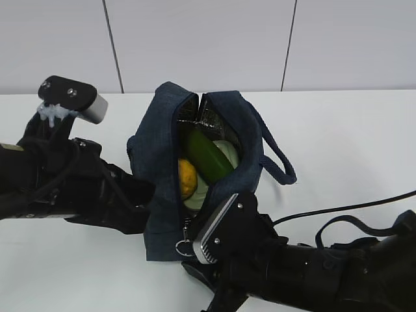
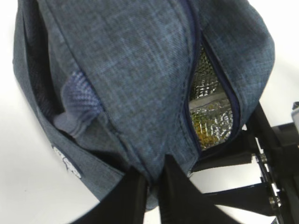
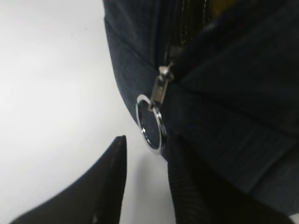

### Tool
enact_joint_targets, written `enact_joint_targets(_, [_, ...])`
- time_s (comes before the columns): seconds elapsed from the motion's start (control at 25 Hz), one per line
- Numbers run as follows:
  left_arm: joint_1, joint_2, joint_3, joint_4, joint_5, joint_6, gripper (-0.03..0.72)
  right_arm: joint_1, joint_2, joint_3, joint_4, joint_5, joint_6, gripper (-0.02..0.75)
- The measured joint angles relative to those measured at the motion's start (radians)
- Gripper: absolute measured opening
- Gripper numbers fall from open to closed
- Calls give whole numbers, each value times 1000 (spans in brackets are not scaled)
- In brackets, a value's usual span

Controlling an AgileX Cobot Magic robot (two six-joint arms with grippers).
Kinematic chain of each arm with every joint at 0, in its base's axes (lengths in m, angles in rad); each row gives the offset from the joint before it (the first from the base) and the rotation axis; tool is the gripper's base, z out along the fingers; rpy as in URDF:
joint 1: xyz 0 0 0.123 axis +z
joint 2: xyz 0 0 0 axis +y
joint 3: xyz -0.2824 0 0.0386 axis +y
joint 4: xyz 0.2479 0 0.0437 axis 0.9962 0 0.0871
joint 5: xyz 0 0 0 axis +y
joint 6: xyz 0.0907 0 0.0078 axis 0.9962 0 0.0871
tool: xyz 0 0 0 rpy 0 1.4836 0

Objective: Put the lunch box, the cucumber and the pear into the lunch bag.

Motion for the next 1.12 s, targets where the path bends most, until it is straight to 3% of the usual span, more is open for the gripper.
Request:
enact_joint_targets(0.44, [0, 0, 0, 0, 0, 0, 4, 0, 0, -19, -29, 0, 0, 239])
enact_joint_targets(0.88, [0, 0, 0, 0, 0, 0, 4, 0, 0, -22, -31, 0, 0, 73])
enact_joint_targets(0.96, [0, 0, 0, 0, 0, 0, 4, 0, 0, -22, -31, 0, 0, 11])
enact_joint_targets(1.12, [0, 0, 0, 0, 0, 0, 4, 0, 0, -22, -31, 0, 0, 0])
